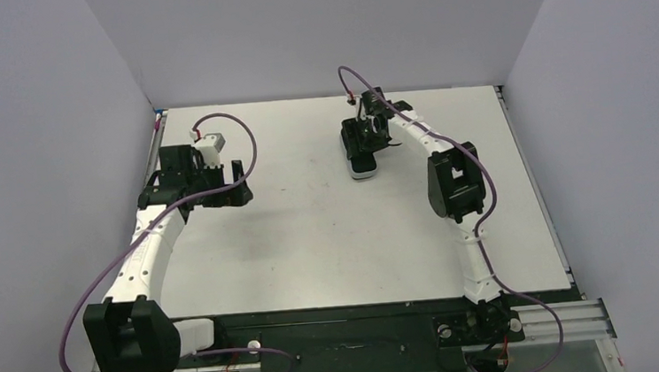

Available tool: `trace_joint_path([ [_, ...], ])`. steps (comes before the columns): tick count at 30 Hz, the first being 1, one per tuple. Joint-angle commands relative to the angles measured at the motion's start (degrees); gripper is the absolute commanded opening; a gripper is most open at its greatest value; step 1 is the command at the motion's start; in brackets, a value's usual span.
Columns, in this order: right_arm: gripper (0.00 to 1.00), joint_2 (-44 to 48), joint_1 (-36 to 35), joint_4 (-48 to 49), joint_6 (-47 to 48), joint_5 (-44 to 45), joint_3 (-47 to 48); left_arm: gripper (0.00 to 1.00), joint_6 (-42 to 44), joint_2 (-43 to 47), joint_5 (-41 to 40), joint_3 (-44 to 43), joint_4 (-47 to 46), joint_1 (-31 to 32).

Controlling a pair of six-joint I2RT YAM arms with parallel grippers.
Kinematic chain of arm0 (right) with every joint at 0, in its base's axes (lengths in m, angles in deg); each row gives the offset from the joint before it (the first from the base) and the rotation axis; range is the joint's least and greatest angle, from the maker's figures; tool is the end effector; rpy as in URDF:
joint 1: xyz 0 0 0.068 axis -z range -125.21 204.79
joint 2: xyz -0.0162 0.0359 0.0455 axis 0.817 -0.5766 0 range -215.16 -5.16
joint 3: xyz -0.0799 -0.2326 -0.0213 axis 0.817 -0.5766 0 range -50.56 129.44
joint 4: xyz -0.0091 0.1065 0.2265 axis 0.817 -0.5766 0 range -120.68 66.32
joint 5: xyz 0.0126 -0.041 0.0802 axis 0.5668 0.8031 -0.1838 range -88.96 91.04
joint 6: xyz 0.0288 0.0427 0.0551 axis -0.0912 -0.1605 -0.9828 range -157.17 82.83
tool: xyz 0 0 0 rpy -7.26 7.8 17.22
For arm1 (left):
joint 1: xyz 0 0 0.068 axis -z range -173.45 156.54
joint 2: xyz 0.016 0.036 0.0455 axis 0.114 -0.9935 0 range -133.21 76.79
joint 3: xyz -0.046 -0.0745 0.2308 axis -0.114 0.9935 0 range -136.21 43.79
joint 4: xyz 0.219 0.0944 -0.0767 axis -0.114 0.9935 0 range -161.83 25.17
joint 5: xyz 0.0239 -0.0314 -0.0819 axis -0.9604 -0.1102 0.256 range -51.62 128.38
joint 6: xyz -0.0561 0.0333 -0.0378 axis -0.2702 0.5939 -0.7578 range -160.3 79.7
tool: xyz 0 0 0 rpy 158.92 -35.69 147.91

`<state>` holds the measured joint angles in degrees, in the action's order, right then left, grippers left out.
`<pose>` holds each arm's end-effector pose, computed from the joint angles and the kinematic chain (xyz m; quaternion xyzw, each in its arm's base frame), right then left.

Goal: Open the umbrella

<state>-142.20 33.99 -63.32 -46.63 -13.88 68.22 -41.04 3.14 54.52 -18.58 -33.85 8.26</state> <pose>0.4671 0.1949 0.1442 -0.1298 0.9447 0.1920 0.2322 0.2812 -0.0260 0.2518 0.0568 0.9277 -0.1389 0.3417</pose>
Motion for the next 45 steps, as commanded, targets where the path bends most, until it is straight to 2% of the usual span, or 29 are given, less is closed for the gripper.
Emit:
trace_joint_path([
  [1,0.51,5.52,-0.42,-6.71,9.01,-4.97,-6.03,0.97,-5.25,5.23,10.21,6.43,-16.22,0.31],
  [4,0.46,9.43,-0.22,-10.97,15.94,-8.63,-11.76,0.97,-7.60,8.08,13.41,12.48,-26.71,2.36],
  [7,0.45,13.83,-0.68,-16.20,29.19,-13.26,-17.58,0.97,-9.52,12.24,10.50,20.35,-37.10,7.63],
  [10,0.46,18.84,-2.00,-20.96,41.54,-12.51,-23.68,0.97,-8.35,15.42,5.50,27.92,-44.91,12.96],
  [13,0.46,22.42,-3.71,-24.53,55.18,-9.40,-27.57,0.97,-7.38,17.53,3.92,33.56,-53.41,17.63],
  [16,0.46,24.74,-4.64,-27.25,64.03,-7.13,-31.61,0.97,-5.31,19.16,5.36,39.46,-58.50,20.32],
  [22,0.46,30.32,-5.90,-29.09,81.42,-4.02,-40.15,0.97,2.01,21.28,2.78,45.44,-62.85,31.28],
  [23,0.48,31.45,-6.03,-28.43,82.62,-3.69,-42.06,0.97,3.31,21.40,2.34,46.04,-63.84,33.69],
  [24,0.56,31.86,-6.08,-28.02,84.54,-3.05,-42.89,0.98,5.09,21.52,2.15,47.15,-64.27,35.81],
  [27,0.69,33.85,-5.69,-25.94,86.35,-2.87,-45.25,1.00,9.40,21.31,1.77,50.16,-67.24,39.74],
  [28,0.74,34.25,-4.92,-25.76,86.44,-3.99,-45.37,0.95,11.34,20.84,1.74,50.73,-67.99,41.52],
  [31,0.83,37.36,-2.74,-25.61,85.37,-7.04,-44.73,0.89,15.13,18.95,1.42,52.71,-72.23,44.71],
  [34,0.84,41.15,-0.01,-26.02,84.20,-8.94,-44.49,0.82,17.07,13.91,1.18,53.17,-77.95,47.95],
  [39,0.85,45.28,3.51,-27.01,85.35,-9.14,-47.09,0.69,18.54,1.21,1.35,50.87,-87.77,48.98],
  [45,0.91,44.86,3.85,-23.56,82.71,-8.77,-50.72,0.63,20.62,-10.50,3.52,47.04,-97.57,49.02],
])
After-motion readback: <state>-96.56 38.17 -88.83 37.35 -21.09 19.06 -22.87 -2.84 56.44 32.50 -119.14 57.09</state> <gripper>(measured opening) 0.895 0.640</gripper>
